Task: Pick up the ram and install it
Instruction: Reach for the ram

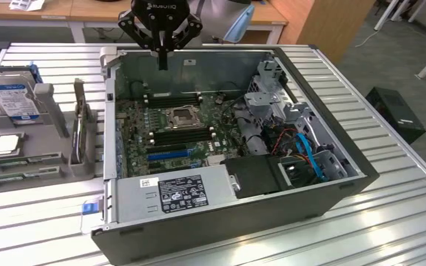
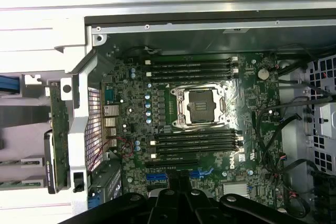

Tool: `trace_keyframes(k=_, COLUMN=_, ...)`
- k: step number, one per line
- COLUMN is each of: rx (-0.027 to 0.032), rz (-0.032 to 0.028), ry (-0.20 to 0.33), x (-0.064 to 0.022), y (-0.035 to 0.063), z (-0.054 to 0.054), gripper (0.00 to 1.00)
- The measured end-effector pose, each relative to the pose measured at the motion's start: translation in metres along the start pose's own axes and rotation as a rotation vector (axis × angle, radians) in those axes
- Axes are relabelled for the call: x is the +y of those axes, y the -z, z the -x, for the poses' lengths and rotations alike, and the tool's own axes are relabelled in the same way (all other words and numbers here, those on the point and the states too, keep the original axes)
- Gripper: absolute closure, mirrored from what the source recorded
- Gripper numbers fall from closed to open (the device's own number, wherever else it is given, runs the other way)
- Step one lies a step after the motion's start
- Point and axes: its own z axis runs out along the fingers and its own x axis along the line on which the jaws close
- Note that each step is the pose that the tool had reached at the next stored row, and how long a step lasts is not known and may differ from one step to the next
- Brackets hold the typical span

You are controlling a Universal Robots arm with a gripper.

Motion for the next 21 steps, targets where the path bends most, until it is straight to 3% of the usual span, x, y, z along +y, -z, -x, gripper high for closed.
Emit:
trace_keyframes(k=4, rx=-0.0001, rz=0.0002, ry=0.0, x=-0.0002, y=0.0, z=-0.002, gripper=0.89)
trace_keyframes(k=11, rx=0.0, rz=0.0, ry=0.0, x=-0.0012, y=0.0003, z=-0.016, gripper=0.89)
trace_keyframes(k=21, rx=0.0001, rz=-0.0001, ry=0.0, x=-0.0037, y=0.0011, z=-0.05, gripper=0.89)
